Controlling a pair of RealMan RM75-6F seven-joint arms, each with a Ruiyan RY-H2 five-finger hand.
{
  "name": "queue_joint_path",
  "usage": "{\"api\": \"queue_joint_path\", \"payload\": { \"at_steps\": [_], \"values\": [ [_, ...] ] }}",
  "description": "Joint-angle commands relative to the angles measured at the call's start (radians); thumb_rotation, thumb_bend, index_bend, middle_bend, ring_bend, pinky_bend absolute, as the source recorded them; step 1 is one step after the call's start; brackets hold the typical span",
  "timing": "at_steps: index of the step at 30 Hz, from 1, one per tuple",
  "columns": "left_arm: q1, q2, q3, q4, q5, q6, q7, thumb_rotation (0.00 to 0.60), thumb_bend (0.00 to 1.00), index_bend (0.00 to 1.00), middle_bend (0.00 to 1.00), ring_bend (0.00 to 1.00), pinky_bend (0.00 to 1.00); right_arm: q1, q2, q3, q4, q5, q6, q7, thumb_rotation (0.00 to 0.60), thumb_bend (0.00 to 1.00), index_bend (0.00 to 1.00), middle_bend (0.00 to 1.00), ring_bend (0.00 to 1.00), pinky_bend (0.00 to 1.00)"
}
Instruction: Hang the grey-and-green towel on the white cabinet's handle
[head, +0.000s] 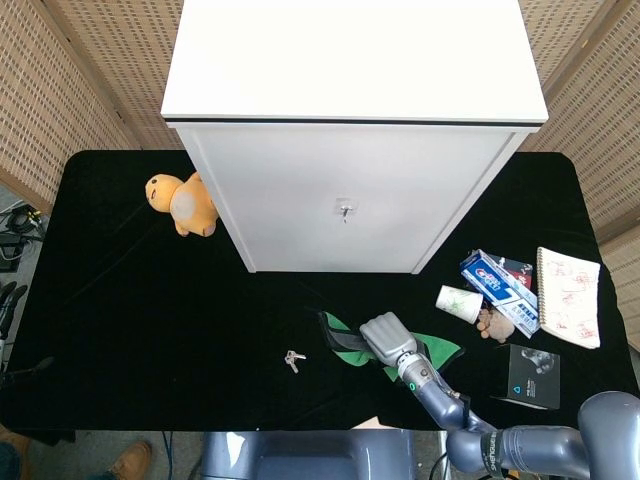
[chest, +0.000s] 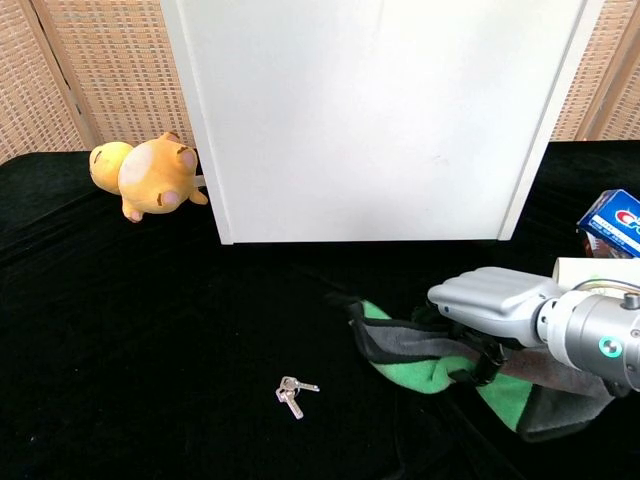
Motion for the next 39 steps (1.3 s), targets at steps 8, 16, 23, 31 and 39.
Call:
{"api": "queue_joint_path", "payload": {
  "at_steps": [8,16,23,31,39],
  "values": [
    [0.003,0.002,0.005,0.001,0.008,0.005,-0.008,0.6,0.0,0.0,0.0,0.0,0.0,-0.05,0.034,0.023,-0.025,-0.156,0.064,0.165,0.6,0.73,0.71,0.97,0.96,0.95],
    [0.009,0.005,0.014,-0.006,0.033,0.021,-0.009,0.6,0.0,0.0,0.0,0.0,0.0,-0.104,0.172,0.046,-0.145,-0.265,0.133,0.331,0.6,0.73,0.72,0.98,0.97,0.95],
    [0.016,0.007,0.023,-0.014,0.053,0.037,-0.005,0.6,0.0,0.0,0.0,0.0,0.0,-0.154,0.311,0.059,-0.248,-0.356,0.185,0.504,0.6,0.74,0.73,0.98,0.97,0.95],
    [0.02,0.008,0.03,-0.021,0.068,0.047,-0.003,0.6,0.0,0.0,0.0,0.0,0.0,-0.207,0.428,0.067,-0.342,-0.483,0.265,0.722,0.6,0.75,0.75,0.98,0.97,0.95],
    [0.022,0.006,0.033,-0.025,0.075,0.052,0.005,0.6,0.0,0.0,0.0,0.0,0.0,-0.187,0.515,0.074,-0.356,-0.614,0.258,0.954,0.6,0.75,0.75,0.98,0.97,0.96]
  ]
}}
